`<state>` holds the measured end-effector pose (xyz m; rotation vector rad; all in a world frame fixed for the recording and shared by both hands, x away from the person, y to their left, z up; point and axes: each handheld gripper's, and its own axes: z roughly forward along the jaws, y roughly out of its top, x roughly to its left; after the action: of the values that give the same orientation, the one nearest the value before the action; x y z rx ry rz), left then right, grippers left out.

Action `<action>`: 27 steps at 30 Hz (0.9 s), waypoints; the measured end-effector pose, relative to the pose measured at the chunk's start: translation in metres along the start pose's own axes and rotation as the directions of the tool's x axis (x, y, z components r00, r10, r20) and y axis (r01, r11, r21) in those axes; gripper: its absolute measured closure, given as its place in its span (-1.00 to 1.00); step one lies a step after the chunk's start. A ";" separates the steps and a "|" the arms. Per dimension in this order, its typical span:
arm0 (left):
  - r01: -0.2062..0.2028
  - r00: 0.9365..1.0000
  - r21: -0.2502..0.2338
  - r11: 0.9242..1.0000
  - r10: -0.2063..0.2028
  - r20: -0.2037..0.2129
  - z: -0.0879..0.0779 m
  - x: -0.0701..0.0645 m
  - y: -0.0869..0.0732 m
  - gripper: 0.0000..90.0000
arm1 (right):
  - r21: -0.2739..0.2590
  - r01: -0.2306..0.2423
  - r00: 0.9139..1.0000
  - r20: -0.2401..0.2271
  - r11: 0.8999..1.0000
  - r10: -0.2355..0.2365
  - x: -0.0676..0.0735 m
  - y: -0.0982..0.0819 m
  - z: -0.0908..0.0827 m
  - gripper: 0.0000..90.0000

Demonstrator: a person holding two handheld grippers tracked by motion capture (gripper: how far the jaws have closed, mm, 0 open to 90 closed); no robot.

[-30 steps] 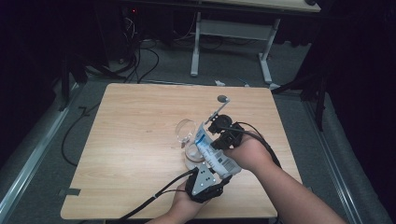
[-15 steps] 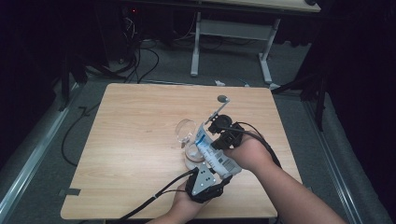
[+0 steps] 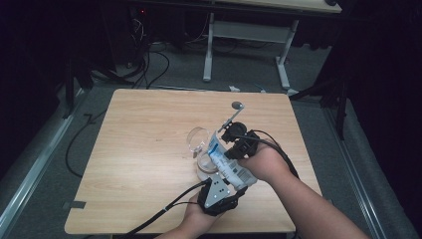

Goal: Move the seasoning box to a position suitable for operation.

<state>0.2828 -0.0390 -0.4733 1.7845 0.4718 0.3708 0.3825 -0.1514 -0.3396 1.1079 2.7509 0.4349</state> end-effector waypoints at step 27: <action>-0.007 1.000 -0.005 1.000 0.007 -0.009 -0.002 0.003 0.001 0.28 | -0.009 0.001 1.000 0.003 1.000 -0.001 0.000 0.004 -0.002 0.99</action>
<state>0.2846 -0.0364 -0.4719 1.7805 0.4710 0.3843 0.3842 -0.1492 -0.3362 1.1044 2.7438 0.4438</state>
